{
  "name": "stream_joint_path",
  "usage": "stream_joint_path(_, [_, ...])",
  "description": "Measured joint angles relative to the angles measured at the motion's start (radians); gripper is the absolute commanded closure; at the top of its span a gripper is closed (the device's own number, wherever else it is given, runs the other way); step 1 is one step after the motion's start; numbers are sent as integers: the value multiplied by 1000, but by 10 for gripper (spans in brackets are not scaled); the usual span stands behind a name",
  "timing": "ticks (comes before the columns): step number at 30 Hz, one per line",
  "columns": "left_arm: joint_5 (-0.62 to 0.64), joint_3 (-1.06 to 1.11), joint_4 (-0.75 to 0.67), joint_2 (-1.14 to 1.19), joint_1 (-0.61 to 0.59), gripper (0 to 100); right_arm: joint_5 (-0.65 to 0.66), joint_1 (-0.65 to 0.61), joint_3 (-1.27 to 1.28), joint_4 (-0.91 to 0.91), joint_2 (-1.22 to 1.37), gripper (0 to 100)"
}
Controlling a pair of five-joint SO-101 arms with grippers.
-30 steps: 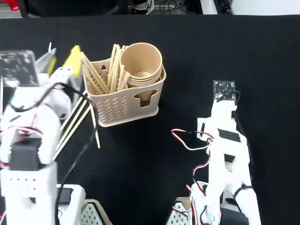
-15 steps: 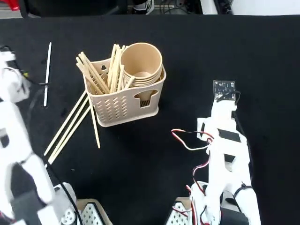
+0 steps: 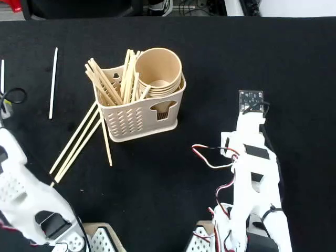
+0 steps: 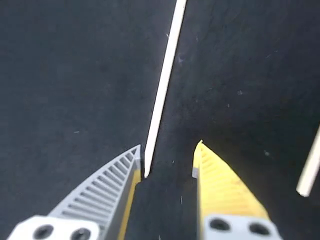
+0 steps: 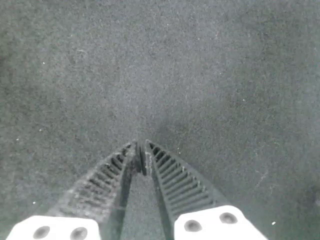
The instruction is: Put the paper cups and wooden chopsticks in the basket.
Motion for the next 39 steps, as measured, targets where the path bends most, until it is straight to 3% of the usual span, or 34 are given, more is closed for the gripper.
stream_joint_path(13, [-91, -465, 103, 428, -23, 831, 0, 0, 0, 0, 0, 977])
stream_joint_path(17, [-163, -535, 140, 499, -23, 969, 0, 0, 0, 0, 0, 977])
stream_joint_path(20, [-203, -582, 187, 540, -17, 970, 0, 0, 0, 0, 0, 977])
stream_joint_path(26, [-229, -697, 373, 560, -15, 971, 0, 0, 0, 0, 0, 977])
stream_joint_path(32, [-222, -829, 706, 572, -23, 971, 0, 0, 0, 0, 0, 977])
stream_joint_path(39, [-204, -707, 746, 526, -23, 971, 0, 0, 0, 0, 0, 977])
